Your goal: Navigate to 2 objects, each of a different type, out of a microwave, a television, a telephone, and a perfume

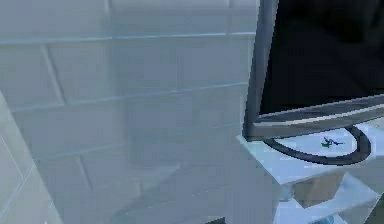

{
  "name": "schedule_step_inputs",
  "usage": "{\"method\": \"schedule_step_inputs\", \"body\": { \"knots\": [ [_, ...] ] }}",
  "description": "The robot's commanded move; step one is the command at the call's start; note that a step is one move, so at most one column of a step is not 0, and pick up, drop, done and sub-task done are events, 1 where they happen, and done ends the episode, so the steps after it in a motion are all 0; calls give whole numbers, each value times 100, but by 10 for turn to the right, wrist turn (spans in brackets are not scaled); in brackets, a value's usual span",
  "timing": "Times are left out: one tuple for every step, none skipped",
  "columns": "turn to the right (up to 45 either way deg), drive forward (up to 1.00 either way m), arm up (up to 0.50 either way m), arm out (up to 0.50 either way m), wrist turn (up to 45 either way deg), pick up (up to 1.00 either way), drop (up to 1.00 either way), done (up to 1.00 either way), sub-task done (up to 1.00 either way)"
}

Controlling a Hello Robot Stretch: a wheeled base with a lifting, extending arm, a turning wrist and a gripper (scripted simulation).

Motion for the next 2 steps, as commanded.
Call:
{"method": "schedule_step_inputs", "body": {
  "knots": [
    [360,0,0,0,0,0,0,0,0],
    [0,0,0,0,0,0,0,100,0]
  ]
}}
